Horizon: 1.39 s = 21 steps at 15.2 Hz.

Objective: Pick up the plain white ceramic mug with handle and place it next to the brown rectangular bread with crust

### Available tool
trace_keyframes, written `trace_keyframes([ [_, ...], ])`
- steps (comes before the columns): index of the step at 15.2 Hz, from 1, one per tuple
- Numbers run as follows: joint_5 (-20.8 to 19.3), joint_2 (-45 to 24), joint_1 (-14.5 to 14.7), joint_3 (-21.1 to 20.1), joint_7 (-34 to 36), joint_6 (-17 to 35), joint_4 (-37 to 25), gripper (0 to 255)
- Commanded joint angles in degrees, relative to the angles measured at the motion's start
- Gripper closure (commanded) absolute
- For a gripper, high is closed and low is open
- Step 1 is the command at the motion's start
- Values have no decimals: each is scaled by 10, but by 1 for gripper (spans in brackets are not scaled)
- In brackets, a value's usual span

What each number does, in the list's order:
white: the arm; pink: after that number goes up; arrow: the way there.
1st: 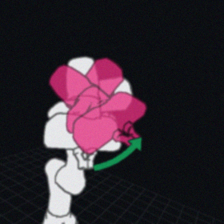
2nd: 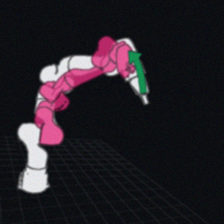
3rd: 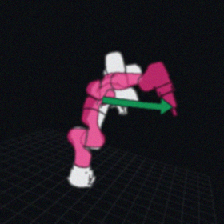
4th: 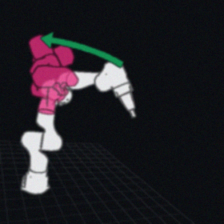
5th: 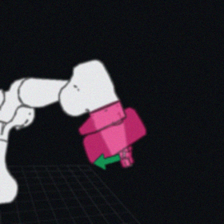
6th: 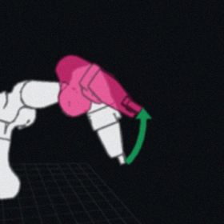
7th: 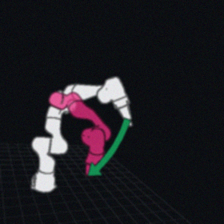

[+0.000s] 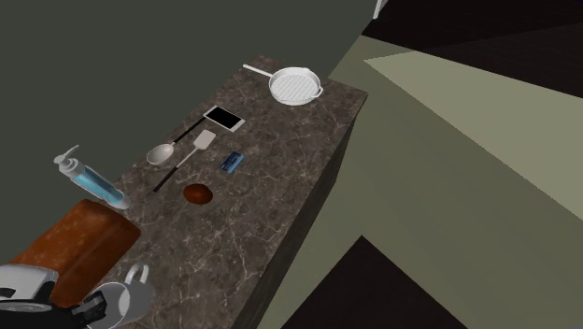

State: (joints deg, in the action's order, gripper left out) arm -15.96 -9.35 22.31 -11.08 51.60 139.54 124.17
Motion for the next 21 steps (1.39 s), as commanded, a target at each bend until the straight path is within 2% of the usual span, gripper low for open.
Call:
trace_keyframes([
  [1, -7, -11, 1, 2, 7, 13, 2, 255],
  [19, -81, -119, 20, 34, 74, 125, 12, 255],
  [21, -81, -119, 21, 34, 74, 125, 12, 255],
])
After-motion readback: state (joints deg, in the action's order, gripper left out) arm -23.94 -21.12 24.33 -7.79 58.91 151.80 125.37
